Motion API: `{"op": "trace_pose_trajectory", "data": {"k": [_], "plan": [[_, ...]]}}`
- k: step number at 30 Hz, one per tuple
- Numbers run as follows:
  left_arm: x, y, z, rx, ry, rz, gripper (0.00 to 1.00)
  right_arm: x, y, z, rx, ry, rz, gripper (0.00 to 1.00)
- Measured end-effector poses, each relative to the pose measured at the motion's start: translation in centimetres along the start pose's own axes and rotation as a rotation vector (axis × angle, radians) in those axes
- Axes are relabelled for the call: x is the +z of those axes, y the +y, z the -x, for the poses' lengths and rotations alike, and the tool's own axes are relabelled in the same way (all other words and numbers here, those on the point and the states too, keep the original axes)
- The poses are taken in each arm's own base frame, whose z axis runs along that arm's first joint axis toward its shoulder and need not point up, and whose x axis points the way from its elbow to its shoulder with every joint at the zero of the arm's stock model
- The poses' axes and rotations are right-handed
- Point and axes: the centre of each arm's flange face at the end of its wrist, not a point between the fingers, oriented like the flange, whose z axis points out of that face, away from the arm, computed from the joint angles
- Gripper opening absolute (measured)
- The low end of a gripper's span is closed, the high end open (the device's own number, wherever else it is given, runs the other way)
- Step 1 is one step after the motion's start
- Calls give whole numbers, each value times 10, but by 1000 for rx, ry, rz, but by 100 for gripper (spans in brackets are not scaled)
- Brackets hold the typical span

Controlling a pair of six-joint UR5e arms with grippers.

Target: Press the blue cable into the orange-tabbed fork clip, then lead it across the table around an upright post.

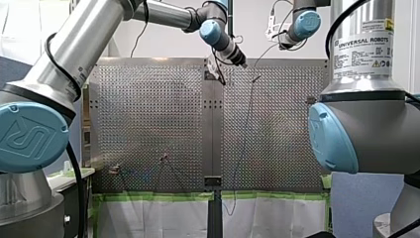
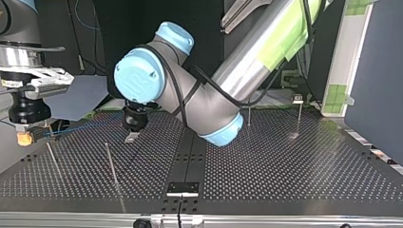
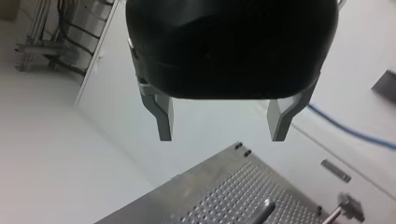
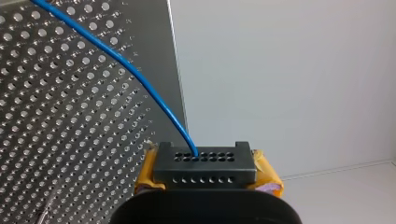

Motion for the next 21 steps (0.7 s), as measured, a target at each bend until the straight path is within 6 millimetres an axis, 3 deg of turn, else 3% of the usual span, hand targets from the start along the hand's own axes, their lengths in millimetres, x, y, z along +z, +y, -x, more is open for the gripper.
{"op": "trace_pose_trajectory", "data": {"k": [21], "plan": [[8, -30, -8, -130, 39, -225, 100, -3, -7, -10, -2, 17, -34, 0]]}}
